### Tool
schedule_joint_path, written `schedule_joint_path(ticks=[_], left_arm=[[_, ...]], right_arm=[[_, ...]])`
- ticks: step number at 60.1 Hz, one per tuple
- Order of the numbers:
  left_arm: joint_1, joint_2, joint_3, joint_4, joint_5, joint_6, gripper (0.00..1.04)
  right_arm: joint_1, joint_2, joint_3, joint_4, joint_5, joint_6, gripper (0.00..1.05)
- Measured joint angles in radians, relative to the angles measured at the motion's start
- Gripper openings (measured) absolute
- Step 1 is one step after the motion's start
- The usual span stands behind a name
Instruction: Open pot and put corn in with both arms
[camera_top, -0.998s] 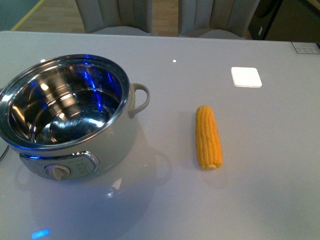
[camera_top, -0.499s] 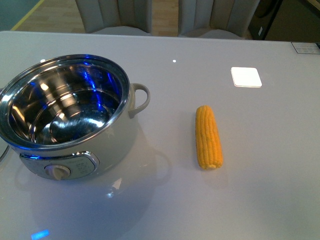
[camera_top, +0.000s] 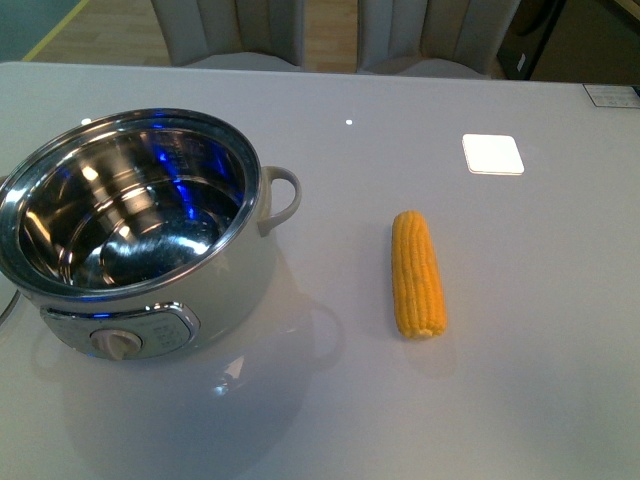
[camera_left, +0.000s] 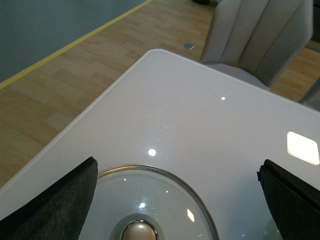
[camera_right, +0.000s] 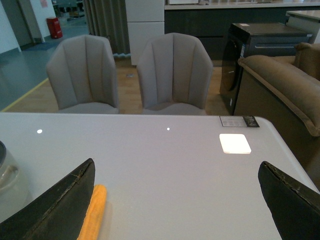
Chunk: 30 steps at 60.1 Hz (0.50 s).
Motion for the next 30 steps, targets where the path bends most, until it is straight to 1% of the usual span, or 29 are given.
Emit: schedule_joint_path(ticks=[8, 17, 19, 24, 27, 30], left_arm=[[0.008, -0.203, -0.09, -0.034, 0.089, -0.024, 0.98], [0.01, -0.461, -0.227, -0.098, 0.227, -0.029, 0.98], [0.012, -0.53, -0.263, -0.133, 0.257, -0.027, 0.98], [0.025, -0.669, -0.321, -0.222, 0.299, -0.03, 0.98], [0.045, -0.817, -0.358, -0.332, 0.329, -0.036, 0.98], [0.057, -0.905, -0.372, -0.405, 0.336, -0.04, 0.98]], right_arm=[[0.0, 0.0, 0.0, 0.0, 0.0, 0.0, 0.96], [0.0, 0.0, 0.0, 0.0, 0.0, 0.0, 0.96], [0.0, 0.0, 0.0, 0.0, 0.0, 0.0, 0.96], [0.0, 0.0, 0.0, 0.0, 0.0, 0.0, 0.96], [0.0, 0.0, 0.0, 0.0, 0.0, 0.0, 0.96], [0.0, 0.0, 0.0, 0.0, 0.0, 0.0, 0.96]])
